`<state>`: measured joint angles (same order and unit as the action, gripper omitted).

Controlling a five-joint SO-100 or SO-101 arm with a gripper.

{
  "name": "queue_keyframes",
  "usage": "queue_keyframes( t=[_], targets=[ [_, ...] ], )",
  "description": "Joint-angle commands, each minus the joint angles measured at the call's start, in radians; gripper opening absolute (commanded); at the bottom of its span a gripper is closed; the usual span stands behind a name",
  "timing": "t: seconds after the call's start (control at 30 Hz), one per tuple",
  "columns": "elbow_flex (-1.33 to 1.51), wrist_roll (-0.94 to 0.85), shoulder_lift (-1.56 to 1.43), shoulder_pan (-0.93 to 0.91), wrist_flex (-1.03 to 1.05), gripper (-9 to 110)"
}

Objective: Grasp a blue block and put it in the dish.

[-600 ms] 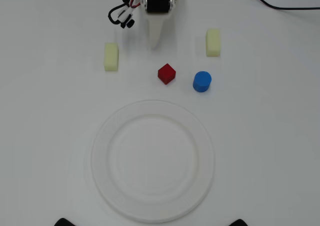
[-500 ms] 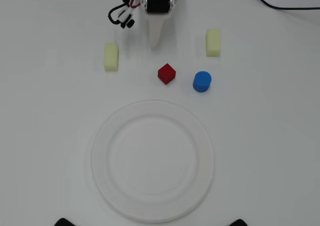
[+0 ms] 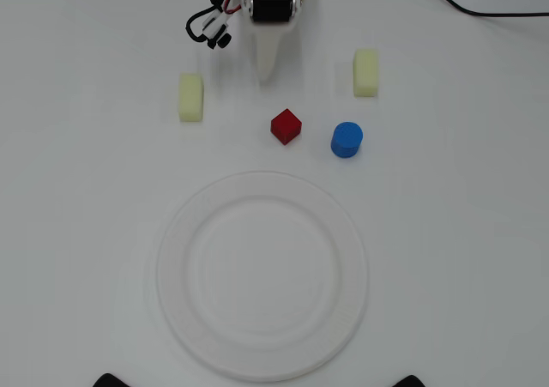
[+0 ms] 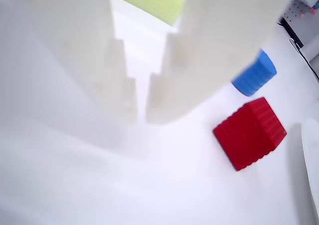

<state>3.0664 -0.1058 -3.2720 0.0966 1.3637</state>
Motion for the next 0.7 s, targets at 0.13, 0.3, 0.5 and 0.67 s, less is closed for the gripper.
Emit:
queue_keyframes(
  t=[0.13,0.3,0.5,0.67],
  targets=[
    [0.080,-0.032,-0.176,-0.005,0.044,0],
    [-0.041,-0.034,-0.104,-0.032,0.021,0],
    [-0.379,-0.035,0.457,-0.023,-0.092,0],
    [-0.669,-0.055,0.854,0.063,-0.109,0]
  ],
)
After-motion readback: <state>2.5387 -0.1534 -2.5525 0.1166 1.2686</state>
